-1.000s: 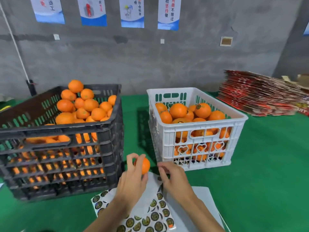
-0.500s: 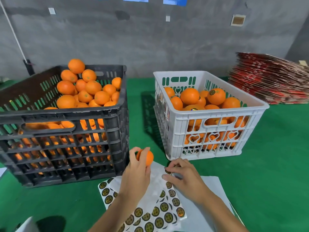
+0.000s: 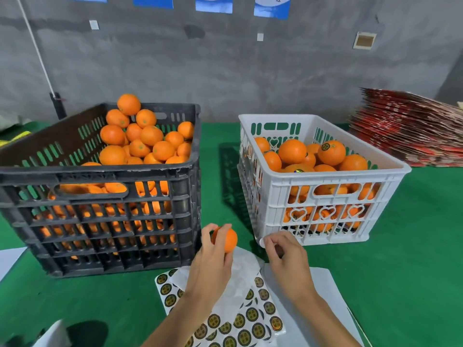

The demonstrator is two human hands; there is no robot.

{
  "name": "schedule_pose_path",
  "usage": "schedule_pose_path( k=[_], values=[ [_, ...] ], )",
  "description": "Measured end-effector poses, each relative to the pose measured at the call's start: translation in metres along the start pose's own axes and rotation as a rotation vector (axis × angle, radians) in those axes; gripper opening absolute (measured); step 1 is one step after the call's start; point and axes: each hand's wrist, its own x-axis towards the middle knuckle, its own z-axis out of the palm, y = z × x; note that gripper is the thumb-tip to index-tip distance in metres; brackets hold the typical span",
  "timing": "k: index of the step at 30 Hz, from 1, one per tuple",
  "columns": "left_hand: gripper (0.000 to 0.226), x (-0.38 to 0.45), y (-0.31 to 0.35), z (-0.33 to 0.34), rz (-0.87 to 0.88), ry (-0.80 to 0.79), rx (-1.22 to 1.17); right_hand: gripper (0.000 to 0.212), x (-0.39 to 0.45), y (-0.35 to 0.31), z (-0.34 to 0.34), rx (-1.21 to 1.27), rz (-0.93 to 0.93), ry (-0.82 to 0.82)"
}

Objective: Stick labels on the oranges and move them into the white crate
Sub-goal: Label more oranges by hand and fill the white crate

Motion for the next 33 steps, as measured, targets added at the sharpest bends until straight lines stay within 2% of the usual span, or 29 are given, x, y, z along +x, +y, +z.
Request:
schedule_pose_path(
  k=[3,6,10,12,14,16,17,20,21,24,27,30,33],
  values=[
    [0.06,0.001,0.002,-0.004,0.041,0.042,-0.161,0.02,0.004,-0.038,0.005,-0.148,-0.217,0.195],
    [0.069,0.008,0.013,-0.012,0.078,0.136,-0.318,0.011,0.015,-0.071,0.014,-0.249,-0.408,0.253],
    [0.07,0.014,0.024,-0.026,0.12,0.236,-0.52,0.018,0.021,-0.105,0.009,0.031,-0.238,0.096],
    [0.067,0.02,0.031,-0.038,0.138,0.314,-0.503,0.031,0.02,-0.117,0.003,-0.024,-0.29,0.065],
    [0.049,0.027,0.041,-0.046,0.175,0.304,-0.524,0.046,0.02,-0.127,-0.003,-0.124,-0.335,0.011],
    [0.033,0.036,0.062,-0.059,0.209,0.331,-0.435,0.059,0.027,-0.139,-0.015,-0.085,-0.27,-0.004],
    [0.034,0.041,0.074,-0.065,0.252,0.353,-0.433,0.061,0.035,-0.144,-0.022,-0.03,-0.239,0.025],
    [0.077,0.064,0.111,-0.083,0.385,0.314,-0.563,0.042,0.072,-0.159,-0.053,0.065,-0.212,0.156],
    [0.081,0.075,0.124,-0.091,0.4,0.268,-0.546,0.034,0.088,-0.161,-0.062,0.042,-0.217,0.202],
    [0.072,0.102,0.152,-0.103,0.434,0.195,-0.494,0.025,0.133,-0.161,-0.083,0.032,-0.165,0.246],
    [0.06,0.112,0.153,-0.098,0.405,0.174,-0.468,0.027,0.159,-0.155,-0.097,-0.185,-0.117,0.183],
    [0.052,0.105,0.135,-0.092,0.365,0.186,-0.42,0.04,0.15,-0.143,-0.095,-0.346,-0.278,0.178],
    [0.057,0.087,0.109,-0.081,0.293,0.207,-0.422,0.035,0.11,-0.131,-0.073,-0.254,-0.593,0.164]
  ],
)
